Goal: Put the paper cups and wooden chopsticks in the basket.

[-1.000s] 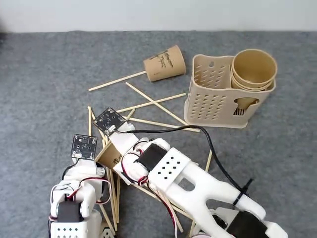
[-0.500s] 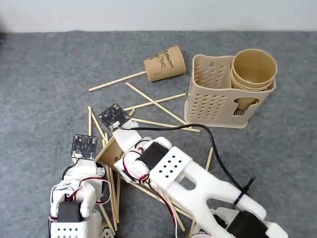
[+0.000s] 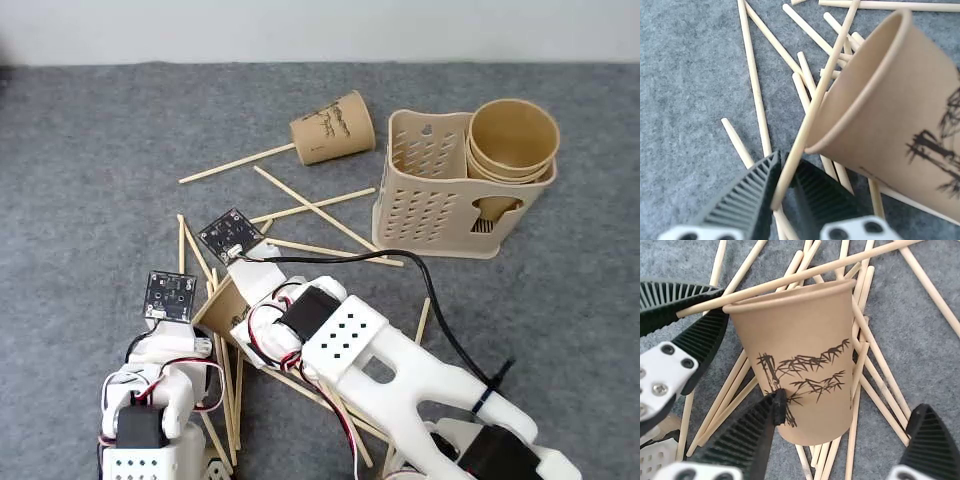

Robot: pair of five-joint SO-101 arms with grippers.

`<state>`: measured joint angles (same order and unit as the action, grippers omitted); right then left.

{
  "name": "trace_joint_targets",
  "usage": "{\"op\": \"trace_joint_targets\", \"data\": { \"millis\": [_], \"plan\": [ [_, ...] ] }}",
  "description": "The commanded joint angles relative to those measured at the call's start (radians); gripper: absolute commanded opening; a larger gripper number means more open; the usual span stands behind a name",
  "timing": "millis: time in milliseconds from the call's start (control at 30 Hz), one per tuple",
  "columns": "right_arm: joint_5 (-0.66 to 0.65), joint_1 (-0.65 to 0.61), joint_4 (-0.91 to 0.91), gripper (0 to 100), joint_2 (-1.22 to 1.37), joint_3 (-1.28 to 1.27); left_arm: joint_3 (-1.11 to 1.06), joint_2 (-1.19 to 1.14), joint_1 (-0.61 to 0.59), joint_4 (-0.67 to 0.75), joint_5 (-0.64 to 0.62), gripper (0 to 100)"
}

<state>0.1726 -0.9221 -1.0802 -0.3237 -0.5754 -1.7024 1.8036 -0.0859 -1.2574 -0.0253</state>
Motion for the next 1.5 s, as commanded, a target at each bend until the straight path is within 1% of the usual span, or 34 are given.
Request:
{"op": "trace_joint_targets", "data": {
  "millis": [0,300,400,533,633,800,867,967,1033,1267,1467],
  "plan": [
    [0.008,0.013,0.019,38.1,-0.002,0.043,0.019,0.014,0.006,-0.005,0.002,1],
    [0.009,0.013,0.013,38.1,-0.002,0.043,0.019,0.014,0.028,-0.005,0.002,1],
    [0.009,0.013,0.019,38.1,-0.002,0.043,0.019,0.014,-0.014,-0.005,0.005,1],
    [0.008,0.01,0.021,38.1,-0.002,0.049,0.022,0.014,-0.173,-0.005,0.002,1],
    [0.008,0.002,0.033,38.1,-0.002,0.051,0.022,0.014,-0.325,-0.005,0.003,1],
    [0.003,-0.081,0.036,38.1,-0.002,0.052,0.019,0.014,-0.598,-0.005,0.005,1],
    [0.006,-0.105,0.064,38.1,-0.001,0.051,0.019,0.014,-0.697,-0.005,0.002,1],
    [0.003,-0.113,0.094,38.1,0.027,0.051,0.019,0.015,-0.793,-0.005,0.002,1],
    [0.002,-0.114,0.122,38.2,0.067,0.052,0.019,0.015,-0.819,-0.005,0.002,1],
    [0.0,-0.128,0.2,38.2,0.231,0.054,0.019,0.015,-0.818,-0.005,0.002,1],
    [-0.002,-0.119,0.196,37.9,0.268,0.051,0.019,0.015,-0.818,-0.005,0.002,1]
  ]
}}
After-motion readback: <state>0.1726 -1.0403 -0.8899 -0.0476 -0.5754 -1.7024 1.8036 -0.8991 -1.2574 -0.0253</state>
